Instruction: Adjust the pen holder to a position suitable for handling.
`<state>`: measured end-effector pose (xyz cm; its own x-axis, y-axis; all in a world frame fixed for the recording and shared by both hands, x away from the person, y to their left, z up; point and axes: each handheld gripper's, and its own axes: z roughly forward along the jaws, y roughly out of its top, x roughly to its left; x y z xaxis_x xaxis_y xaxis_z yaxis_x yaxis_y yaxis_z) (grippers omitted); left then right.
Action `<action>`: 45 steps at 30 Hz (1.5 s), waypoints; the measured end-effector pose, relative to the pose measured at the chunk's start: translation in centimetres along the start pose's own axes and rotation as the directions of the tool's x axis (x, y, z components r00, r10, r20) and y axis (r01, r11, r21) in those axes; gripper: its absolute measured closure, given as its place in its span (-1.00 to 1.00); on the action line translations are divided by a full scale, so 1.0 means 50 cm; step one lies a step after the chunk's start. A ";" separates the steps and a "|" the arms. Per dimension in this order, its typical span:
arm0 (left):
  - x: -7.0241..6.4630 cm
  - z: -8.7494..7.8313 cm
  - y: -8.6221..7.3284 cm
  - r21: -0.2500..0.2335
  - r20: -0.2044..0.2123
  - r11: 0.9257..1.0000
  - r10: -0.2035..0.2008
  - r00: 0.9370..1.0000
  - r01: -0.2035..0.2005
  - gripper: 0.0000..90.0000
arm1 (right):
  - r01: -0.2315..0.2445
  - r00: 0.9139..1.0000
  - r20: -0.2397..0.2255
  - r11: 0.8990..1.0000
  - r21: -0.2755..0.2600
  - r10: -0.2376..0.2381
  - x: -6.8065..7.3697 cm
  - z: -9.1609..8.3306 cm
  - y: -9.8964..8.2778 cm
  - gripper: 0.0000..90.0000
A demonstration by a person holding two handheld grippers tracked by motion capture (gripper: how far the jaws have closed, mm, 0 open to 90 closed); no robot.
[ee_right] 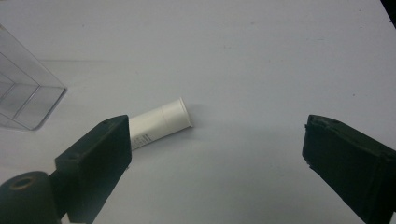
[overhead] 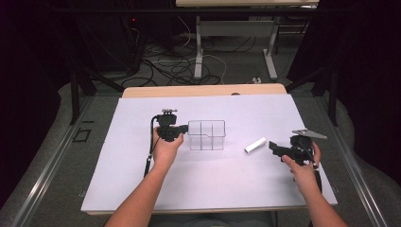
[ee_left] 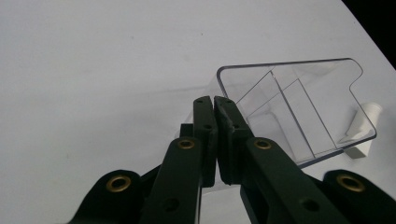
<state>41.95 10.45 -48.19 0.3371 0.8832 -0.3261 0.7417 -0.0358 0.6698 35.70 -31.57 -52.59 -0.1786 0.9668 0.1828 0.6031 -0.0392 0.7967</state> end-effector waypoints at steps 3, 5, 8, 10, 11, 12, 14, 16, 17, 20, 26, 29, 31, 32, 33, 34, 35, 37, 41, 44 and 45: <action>0.001 -0.008 0.000 -0.015 0.015 1.000 0.002 1.000 -0.002 0.88 | 0.001 1.000 -0.001 1.000 -0.003 -0.001 -0.002 0.000 0.000 -0.82; 0.001 -0.015 0.001 -0.022 0.026 1.000 0.005 1.000 -0.005 0.84 | -0.001 1.000 -0.001 1.000 -0.005 0.001 -0.002 -0.001 0.000 -0.82; 0.003 -0.024 0.000 -0.039 0.043 0.999 0.013 0.999 -0.011 0.76 | -0.005 1.000 -0.001 1.000 -0.006 0.005 -0.002 -0.001 0.001 -0.82; 0.004 -0.030 0.000 -0.050 0.049 0.999 0.019 0.999 -0.016 0.71 | -0.004 1.000 -0.001 1.000 -0.006 0.004 -0.002 -0.001 0.001 -0.82; 0.004 -0.033 0.000 -0.052 0.055 0.999 0.019 0.998 -0.016 0.69 | -0.004 1.000 0.000 1.000 -0.006 0.004 -0.003 -0.001 0.001 -0.82; 0.005 -0.035 0.000 -0.063 0.054 0.998 0.019 0.998 -0.015 0.66 | -0.004 1.000 0.000 1.000 -0.005 0.004 -0.003 -0.001 0.001 -0.82; 0.004 -0.039 0.000 -0.074 0.066 0.997 0.019 0.998 -0.014 0.62 | -0.004 1.000 0.000 1.000 -0.004 0.004 -0.003 -0.001 0.001 -0.82; 0.004 -0.043 0.001 -0.071 0.075 0.997 0.030 0.997 -0.025 0.59 | -0.006 1.000 -0.002 1.000 -0.006 0.006 -0.002 -0.001 0.001 -0.82; 0.003 -0.042 0.000 -0.085 0.071 0.996 0.034 0.997 -0.028 0.58 | -0.003 1.000 -0.001 1.000 -0.007 0.003 -0.003 -0.001 0.001 -0.82; 0.002 -0.044 0.000 -0.095 0.069 0.995 0.048 0.996 -0.041 0.53 | -0.009 1.000 -0.004 1.000 -0.005 0.009 -0.001 -0.002 0.001 -0.82; -0.001 -0.051 0.000 -0.130 0.077 0.990 0.070 0.995 -0.059 0.41 | -0.003 1.000 -0.010 1.000 -0.005 0.003 0.003 0.000 0.002 -0.82; -0.009 -0.055 0.000 -0.153 0.082 0.985 0.089 0.993 -0.076 0.34 | -0.008 1.000 -0.010 1.000 -0.004 0.008 0.005 0.000 0.002 -0.82; -0.015 -0.058 0.000 -0.169 0.087 0.982 0.102 0.991 -0.086 0.28 | -0.005 1.000 -0.009 1.000 -0.005 0.005 0.004 -0.001 0.002 -0.82; -0.019 -0.059 0.000 -0.184 0.089 0.978 0.113 0.990 -0.095 0.24 | -0.004 1.000 -0.008 1.000 -0.007 0.003 0.004 -0.001 0.002 -0.82; -0.023 -0.061 0.000 -0.196 0.091 0.975 0.125 0.988 -0.106 0.20 | -0.008 1.000 -0.008 1.000 -0.009 0.008 0.004 -0.001 0.002 -0.82; -0.027 -0.062 0.000 -0.207 0.090 0.971 0.138 0.986 -0.117 0.16 | -0.010 1.000 -0.009 1.000 -0.009 0.010 0.004 -0.001 0.002 -0.82; -0.031 -0.063 0.000 -0.218 0.094 0.968 0.151 0.984 -0.127 0.12 | -0.009 1.000 -0.011 1.000 -0.009 0.009 0.004 -0.002 0.002 -0.82; -0.040 -0.064 0.000 -0.224 0.101 0.964 0.171 0.980 -0.145 0.03 | -0.010 1.000 -0.012 1.000 -0.009 0.010 0.005 -0.003 0.002 -0.82; -0.063 -0.062 0.000 -0.231 0.096 0.946 0.256 0.962 -0.228 -0.10 | -0.016 1.000 -0.019 1.000 -0.012 0.015 0.007 -0.005 0.003 -0.82; -0.083 -0.061 0.000 -0.231 0.091 0.933 0.304 0.948 -0.277 -0.22 | -0.014 1.000 -0.024 1.000 -0.015 0.013 0.009 -0.007 0.004 -0.82; -0.089 -0.061 0.000 -0.235 0.095 0.929 0.314 0.945 -0.285 -0.24 | -0.013 1.000 -0.025 1.000 -0.015 0.012 0.009 -0.007 0.004 -0.82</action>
<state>38.67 7.95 -44.68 0.6067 0.7784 -0.1613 0.4566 -0.1752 0.8723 35.47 -31.25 -52.15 -0.1906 0.9596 0.2068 0.5932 -0.0553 0.8032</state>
